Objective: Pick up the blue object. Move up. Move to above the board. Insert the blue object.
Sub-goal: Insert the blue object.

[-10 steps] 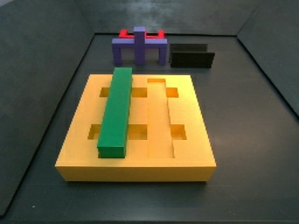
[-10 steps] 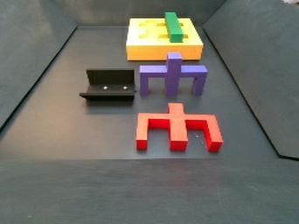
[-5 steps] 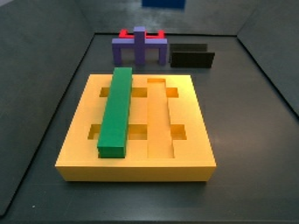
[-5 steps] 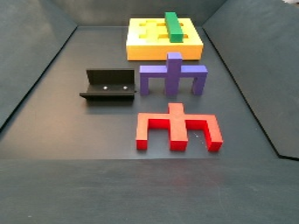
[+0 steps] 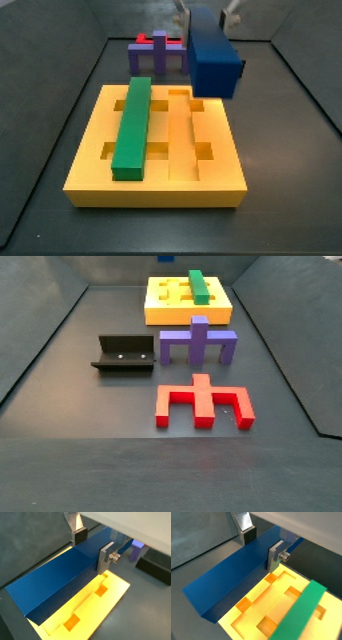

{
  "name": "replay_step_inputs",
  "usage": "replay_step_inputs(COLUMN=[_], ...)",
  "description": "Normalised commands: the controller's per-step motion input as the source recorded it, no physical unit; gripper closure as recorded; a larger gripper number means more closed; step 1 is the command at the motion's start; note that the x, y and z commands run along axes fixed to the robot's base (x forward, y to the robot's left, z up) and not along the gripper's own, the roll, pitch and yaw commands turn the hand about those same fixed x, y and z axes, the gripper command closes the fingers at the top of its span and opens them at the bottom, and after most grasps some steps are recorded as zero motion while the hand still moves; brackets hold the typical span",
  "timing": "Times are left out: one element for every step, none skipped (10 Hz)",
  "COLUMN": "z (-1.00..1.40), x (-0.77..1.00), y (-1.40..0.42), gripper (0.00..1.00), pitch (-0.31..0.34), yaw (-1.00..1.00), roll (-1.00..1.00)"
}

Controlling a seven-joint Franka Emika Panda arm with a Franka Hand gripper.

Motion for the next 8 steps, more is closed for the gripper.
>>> replay_step_inputs(z=[-0.79, -0.84, -0.83, -0.79, -0.76, -0.76, -0.74, -0.57], x=[0.56, 0.29, 0.07, -0.09, -0.30, -0.40, -0.47, -0.11], y=[-0.26, -0.27, -0.20, -0.10, -0.05, 0.00, 0.00, -0.12], gripper=[1.00, 1.00, 1.00, 1.00, 1.00, 1.00, 1.00, 1.00], pitch=[0.000, 0.000, 0.000, -0.034, -0.107, -0.144, -0.203, -0.201], yaw=[0.04, 0.00, 0.00, 0.00, 0.06, 0.07, 0.09, 0.16], roll=[0.24, 0.24, 0.27, 0.30, 0.29, 0.28, 0.21, 0.12])
